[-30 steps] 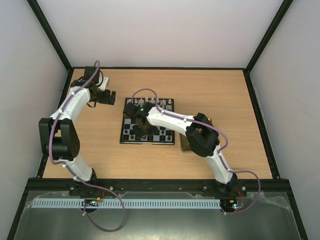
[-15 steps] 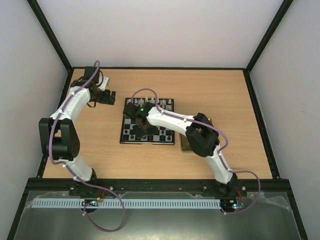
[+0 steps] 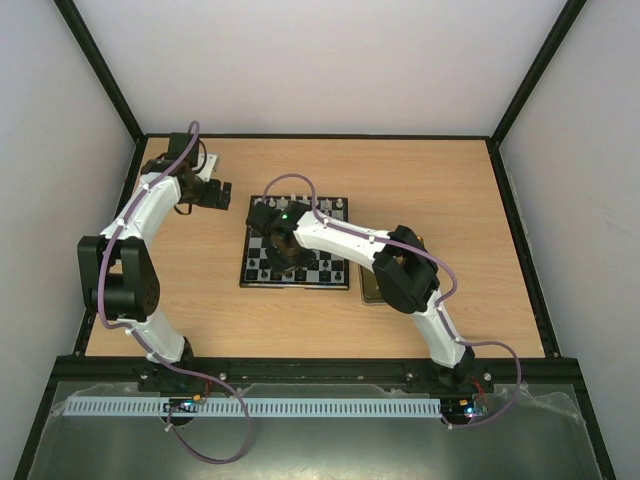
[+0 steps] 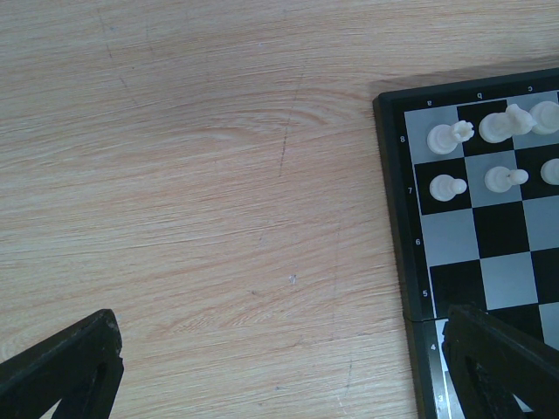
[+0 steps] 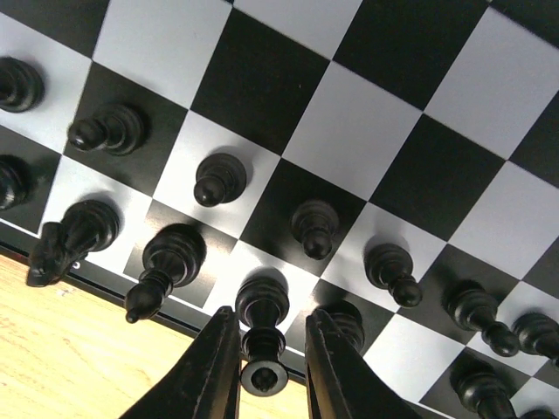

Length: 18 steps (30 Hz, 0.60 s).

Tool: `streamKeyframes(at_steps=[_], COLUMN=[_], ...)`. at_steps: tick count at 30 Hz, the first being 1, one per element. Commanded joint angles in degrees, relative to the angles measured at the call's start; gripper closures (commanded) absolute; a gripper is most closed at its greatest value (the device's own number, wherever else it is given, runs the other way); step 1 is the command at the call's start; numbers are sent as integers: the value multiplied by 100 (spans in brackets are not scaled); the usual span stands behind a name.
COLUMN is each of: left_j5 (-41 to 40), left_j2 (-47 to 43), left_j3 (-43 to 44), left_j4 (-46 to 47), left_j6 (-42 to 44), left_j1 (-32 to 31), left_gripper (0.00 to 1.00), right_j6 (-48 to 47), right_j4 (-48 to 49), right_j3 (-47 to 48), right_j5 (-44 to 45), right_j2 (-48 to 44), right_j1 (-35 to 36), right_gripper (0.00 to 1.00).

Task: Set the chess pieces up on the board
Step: Place the chess piece on the chessboard.

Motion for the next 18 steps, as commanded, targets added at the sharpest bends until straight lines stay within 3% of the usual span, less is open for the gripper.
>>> streamKeyframes(at_steps=[1, 18], left_j5=[12, 27], left_j2=[-27, -33], left_j3=[41, 37], left_j4=[-28, -25], left_j6=[-26, -26], left_j1=[20, 20], left_gripper=[0, 0], right_j6=[31, 36], right_j4=[-221, -294], right_j3=[308, 345], right_j5=[145, 122], right_j2=[-49, -41], right_j1=[-37, -78], right_gripper=[80, 78])
